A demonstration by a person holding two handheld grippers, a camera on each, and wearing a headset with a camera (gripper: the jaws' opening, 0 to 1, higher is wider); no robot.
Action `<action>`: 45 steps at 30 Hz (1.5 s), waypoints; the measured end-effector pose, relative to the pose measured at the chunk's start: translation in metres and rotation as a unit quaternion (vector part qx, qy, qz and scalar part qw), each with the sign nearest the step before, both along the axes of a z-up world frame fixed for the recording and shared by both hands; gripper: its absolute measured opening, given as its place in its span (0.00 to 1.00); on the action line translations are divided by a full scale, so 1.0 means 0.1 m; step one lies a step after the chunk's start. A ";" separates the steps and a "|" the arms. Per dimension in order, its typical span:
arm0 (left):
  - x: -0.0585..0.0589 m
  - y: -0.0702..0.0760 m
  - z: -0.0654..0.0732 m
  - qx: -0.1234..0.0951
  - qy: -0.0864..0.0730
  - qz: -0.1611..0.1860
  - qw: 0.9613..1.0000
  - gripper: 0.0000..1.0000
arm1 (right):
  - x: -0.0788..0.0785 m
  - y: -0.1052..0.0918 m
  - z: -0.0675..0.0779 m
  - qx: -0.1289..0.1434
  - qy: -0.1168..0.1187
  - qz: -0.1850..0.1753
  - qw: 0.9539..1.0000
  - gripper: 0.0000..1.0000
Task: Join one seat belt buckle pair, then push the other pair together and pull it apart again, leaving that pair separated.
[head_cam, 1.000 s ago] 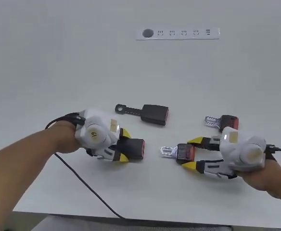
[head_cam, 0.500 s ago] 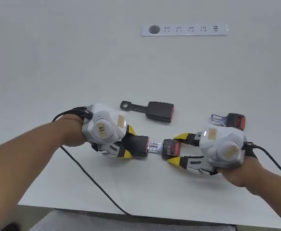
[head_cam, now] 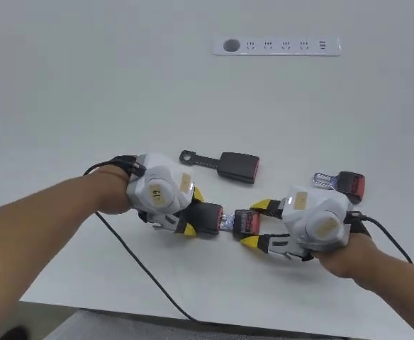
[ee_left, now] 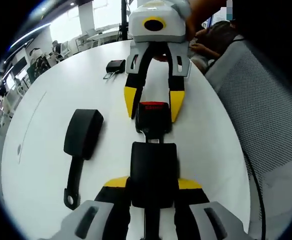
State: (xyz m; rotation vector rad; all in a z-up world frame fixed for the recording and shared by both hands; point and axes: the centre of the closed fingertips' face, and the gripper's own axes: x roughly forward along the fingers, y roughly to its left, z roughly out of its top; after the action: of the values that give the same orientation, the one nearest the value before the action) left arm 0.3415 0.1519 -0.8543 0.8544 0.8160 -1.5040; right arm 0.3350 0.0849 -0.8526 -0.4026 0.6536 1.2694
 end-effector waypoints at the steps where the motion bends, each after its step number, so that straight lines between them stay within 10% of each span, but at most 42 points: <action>1: 0.00 0.00 0.00 0.001 -0.001 0.000 1.000 0.34 | 0.00 0.01 0.01 -0.001 0.002 0.000 1.000 0.35; 27: 0.01 0.01 0.00 0.006 0.001 0.016 1.000 0.34 | 0.00 0.14 0.01 -0.018 -0.002 -0.028 0.999 0.35; 45: 0.01 0.03 0.02 -0.063 0.015 0.039 0.997 0.34 | 0.00 0.12 0.00 -0.022 -0.023 -0.009 0.999 0.34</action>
State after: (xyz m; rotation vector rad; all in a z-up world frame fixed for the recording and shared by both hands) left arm 0.3429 0.1546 -0.8526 0.7009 0.7602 -1.4863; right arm 0.3347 0.0967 -0.8531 -0.4597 0.6455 1.2260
